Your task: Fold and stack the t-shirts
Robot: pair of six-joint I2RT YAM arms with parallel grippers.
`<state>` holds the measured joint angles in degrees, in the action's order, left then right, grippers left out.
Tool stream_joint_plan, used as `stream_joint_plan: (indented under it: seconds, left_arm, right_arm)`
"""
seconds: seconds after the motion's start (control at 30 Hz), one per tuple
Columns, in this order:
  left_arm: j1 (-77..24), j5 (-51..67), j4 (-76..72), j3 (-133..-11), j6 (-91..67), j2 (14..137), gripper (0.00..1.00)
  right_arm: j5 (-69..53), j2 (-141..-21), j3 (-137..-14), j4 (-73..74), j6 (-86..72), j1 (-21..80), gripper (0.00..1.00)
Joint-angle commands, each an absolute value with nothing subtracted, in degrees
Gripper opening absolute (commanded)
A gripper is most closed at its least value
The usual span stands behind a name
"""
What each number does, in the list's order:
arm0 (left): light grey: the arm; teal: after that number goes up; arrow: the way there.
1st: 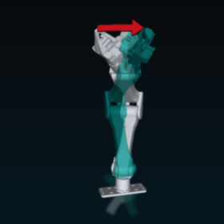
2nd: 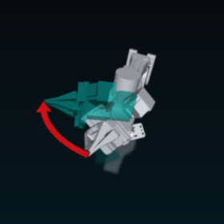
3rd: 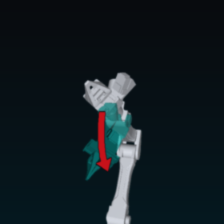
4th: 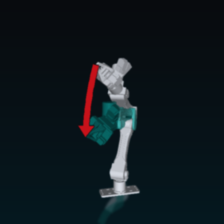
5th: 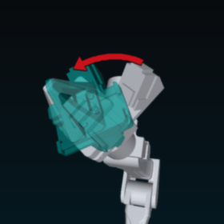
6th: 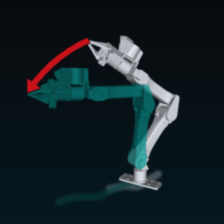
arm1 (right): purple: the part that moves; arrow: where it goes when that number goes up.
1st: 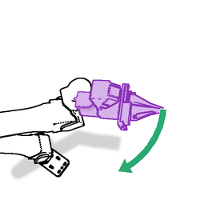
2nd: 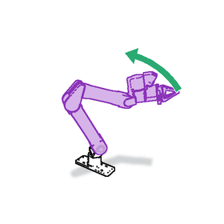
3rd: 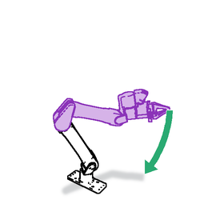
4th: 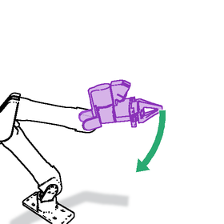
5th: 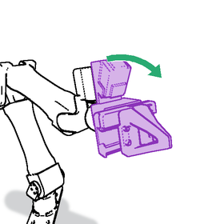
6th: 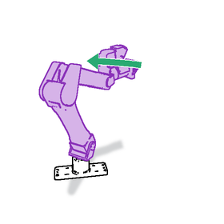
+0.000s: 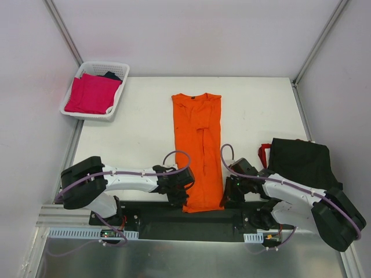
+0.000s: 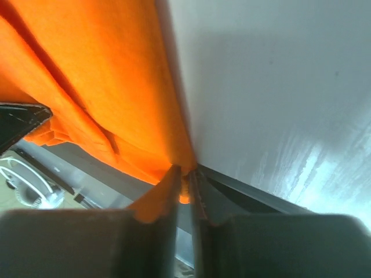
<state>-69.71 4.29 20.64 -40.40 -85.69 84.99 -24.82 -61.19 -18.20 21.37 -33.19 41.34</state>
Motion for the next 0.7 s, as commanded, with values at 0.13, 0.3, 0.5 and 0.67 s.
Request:
stream_joint_plan:
  seconds: [0.13,0.3,0.5,0.67]
  left_arm:
    - [-71.2,7.9,23.6,-40.1,-85.1,85.3,0.00]
    - [-70.8,7.9,24.6,-41.7,-83.1,85.1,0.00]
    - [-69.3,6.9,28.6,-45.9,-79.3,84.6,0.00]
    - [-68.0,6.4,31.0,-48.7,-76.8,85.2,0.00]
  right_arm:
    - [-22.9,-61.3,-18.7,22.7,-34.4,42.1,0.05]
    - [-21.5,-60.9,-22.9,26.4,-32.7,42.0,0.05]
    - [-21.3,-63.5,-29.2,30.1,-30.4,42.1,0.05]
    - [-21.1,-66.5,-32.7,31.2,-29.0,42.0,0.04]
